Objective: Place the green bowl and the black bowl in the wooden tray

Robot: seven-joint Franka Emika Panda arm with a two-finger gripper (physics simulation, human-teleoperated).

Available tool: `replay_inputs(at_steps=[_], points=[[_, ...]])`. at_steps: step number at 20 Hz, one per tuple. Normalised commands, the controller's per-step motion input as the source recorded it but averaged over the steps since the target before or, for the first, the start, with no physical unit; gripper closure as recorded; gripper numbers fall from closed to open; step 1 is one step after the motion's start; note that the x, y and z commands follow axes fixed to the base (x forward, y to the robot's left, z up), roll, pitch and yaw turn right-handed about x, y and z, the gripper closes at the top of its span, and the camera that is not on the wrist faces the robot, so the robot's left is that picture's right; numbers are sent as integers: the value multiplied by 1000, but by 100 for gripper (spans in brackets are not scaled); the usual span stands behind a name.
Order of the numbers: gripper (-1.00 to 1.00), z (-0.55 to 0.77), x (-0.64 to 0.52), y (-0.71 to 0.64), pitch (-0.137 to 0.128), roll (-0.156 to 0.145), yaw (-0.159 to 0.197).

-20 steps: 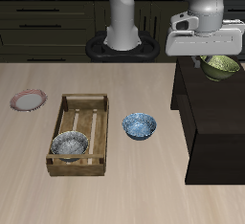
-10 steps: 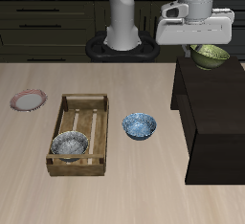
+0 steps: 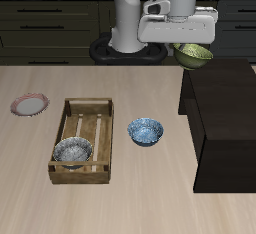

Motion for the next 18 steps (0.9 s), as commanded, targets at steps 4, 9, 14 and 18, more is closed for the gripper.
replay_inputs(at_steps=[4, 9, 14, 18], points=[[100, 158, -26, -642, -39, -90, -15], [100, 17, -94, -784, -6, -64, -11], [100, -136, -57, -515, 15, -48, -14], [100, 35, 10, -490, -12, -57, -19]])
